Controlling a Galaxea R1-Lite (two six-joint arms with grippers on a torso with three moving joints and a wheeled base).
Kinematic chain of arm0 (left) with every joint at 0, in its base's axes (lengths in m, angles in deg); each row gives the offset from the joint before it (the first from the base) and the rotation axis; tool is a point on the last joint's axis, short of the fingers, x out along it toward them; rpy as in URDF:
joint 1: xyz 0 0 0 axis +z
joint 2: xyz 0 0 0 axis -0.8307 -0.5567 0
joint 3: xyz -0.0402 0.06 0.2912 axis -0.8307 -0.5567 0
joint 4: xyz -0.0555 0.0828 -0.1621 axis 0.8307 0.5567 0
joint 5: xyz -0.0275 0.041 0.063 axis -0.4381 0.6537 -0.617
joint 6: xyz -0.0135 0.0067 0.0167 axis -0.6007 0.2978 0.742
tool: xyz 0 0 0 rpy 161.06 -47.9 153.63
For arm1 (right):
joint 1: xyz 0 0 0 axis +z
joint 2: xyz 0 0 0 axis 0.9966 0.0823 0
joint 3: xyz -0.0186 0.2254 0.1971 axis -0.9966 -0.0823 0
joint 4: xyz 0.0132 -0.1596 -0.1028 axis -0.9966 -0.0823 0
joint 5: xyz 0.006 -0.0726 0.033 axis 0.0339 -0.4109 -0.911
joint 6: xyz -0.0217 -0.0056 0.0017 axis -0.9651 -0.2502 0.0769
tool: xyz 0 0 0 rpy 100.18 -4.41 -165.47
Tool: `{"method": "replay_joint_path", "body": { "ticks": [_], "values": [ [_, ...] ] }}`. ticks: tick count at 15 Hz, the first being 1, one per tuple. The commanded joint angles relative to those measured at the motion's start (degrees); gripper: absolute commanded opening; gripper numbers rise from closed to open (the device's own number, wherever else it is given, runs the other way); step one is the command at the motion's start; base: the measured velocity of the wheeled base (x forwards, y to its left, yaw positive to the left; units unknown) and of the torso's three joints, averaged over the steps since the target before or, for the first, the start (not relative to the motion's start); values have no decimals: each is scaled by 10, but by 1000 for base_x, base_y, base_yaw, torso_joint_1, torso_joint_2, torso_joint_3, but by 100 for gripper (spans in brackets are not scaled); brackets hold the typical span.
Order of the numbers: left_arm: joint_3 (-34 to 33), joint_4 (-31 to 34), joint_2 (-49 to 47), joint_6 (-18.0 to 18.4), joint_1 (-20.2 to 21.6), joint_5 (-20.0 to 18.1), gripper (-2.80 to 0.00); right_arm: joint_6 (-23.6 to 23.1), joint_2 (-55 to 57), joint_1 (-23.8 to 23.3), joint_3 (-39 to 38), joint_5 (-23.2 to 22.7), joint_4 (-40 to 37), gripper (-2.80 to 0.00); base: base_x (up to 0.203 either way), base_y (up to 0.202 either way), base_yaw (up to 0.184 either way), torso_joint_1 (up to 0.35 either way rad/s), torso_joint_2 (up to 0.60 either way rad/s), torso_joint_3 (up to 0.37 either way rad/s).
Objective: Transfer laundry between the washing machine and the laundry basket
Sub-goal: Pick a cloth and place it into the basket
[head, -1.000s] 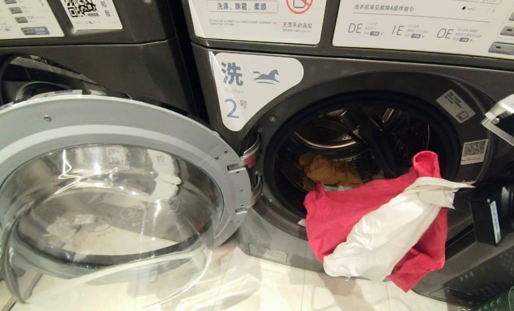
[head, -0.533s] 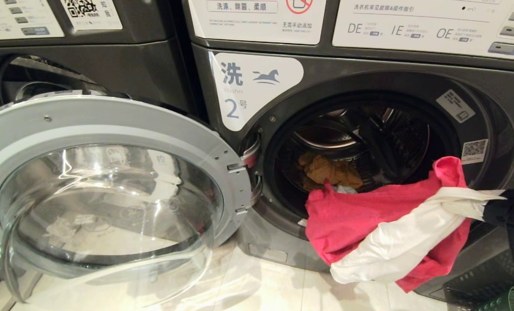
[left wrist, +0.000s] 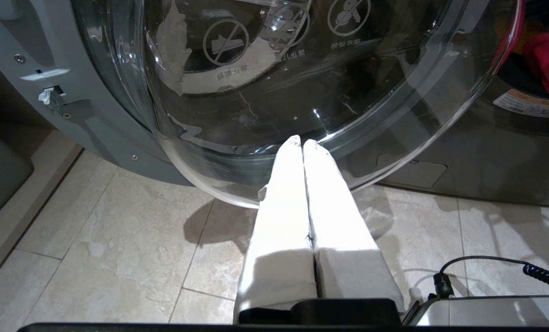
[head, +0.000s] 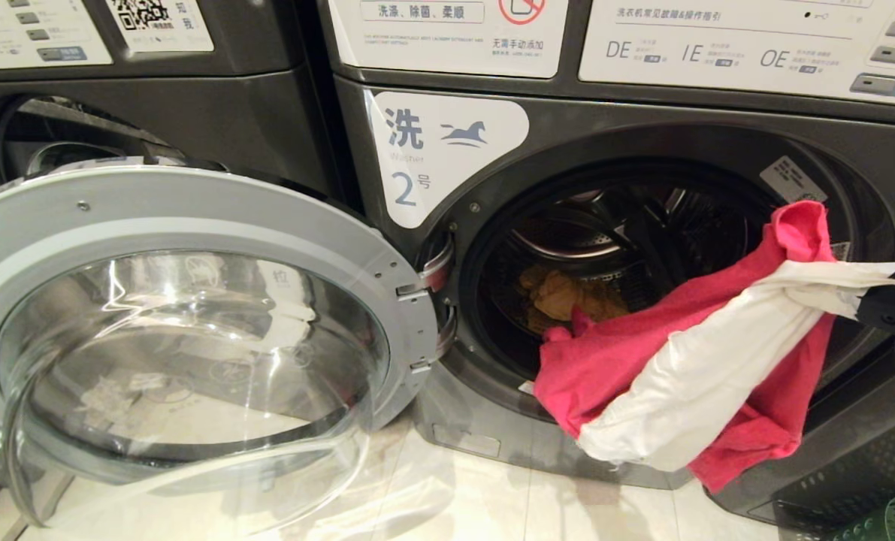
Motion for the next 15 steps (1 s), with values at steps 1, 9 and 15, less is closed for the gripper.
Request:
{"method": "replay_joint_path", "body": {
  "ticks": [1,9,15],
  "values": [
    [0,0,0,0,0,0,-280,-2,2,0,-2,0,1,-280,0,0,0,0,0,0],
    [0,0,0,0,0,0,-280,-25,2,0,-3,-2,3,-280,0,0,0,0,0,0],
    [0,0,0,0,0,0,-280,-26,0,-1,1,-1,3,-280,0,0,0,0,0,0]
  ]
}}
